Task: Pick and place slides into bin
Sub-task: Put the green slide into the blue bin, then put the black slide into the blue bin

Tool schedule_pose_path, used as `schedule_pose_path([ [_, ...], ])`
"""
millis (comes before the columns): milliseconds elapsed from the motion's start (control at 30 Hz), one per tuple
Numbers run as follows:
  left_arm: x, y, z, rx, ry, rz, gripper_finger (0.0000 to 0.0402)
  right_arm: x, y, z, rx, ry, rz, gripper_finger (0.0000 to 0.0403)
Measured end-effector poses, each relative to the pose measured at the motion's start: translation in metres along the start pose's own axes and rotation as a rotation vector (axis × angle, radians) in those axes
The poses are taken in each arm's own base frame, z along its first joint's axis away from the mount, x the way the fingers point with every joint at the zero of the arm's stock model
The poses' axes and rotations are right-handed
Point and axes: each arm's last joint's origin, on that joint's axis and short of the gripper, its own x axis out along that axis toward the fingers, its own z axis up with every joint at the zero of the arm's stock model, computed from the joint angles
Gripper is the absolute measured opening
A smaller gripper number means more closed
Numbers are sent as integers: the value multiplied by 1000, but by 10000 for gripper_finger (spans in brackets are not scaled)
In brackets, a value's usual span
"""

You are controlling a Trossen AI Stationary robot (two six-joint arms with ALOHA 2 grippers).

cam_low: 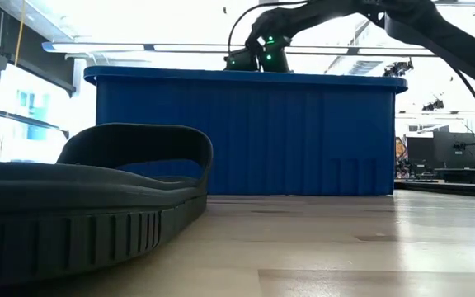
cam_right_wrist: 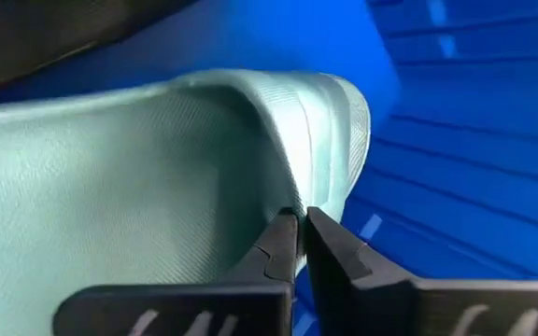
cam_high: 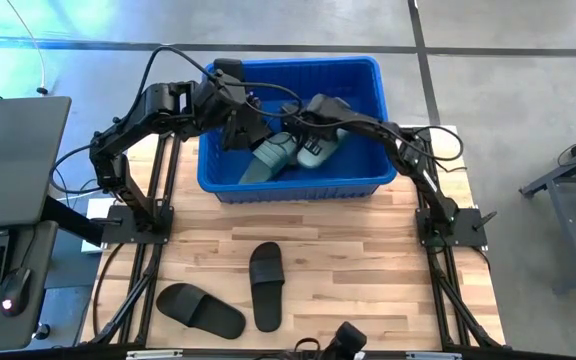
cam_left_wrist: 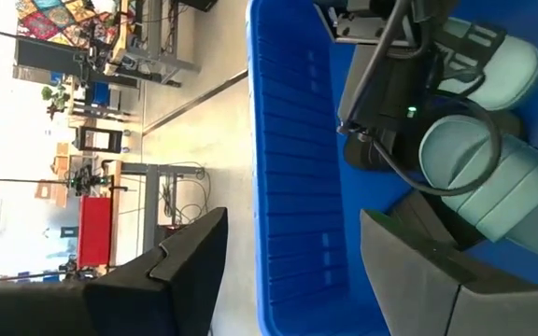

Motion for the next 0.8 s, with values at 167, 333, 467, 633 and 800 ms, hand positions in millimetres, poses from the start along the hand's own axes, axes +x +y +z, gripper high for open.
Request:
schedule_pose_path([
  [167, 0, 0, 0, -1, 0, 0, 229, -2, 6, -2, -119, 24, 105, 24],
  [333, 0, -1, 0, -10, 3, -6, 230, -5, 11, -4, -166, 40, 201, 74],
  [467, 0, -5, -6, -27, 49, -46, 230, -9, 16, -6, -188, 33, 190, 107],
  [633, -2, -14, -17, -82, 144, -129, 229, -15, 23, -8, -166, 25, 186, 135],
  [800, -1, -24, -14, -166, 114, -240, 229, -30, 33, -14, -181, 5, 206, 141],
])
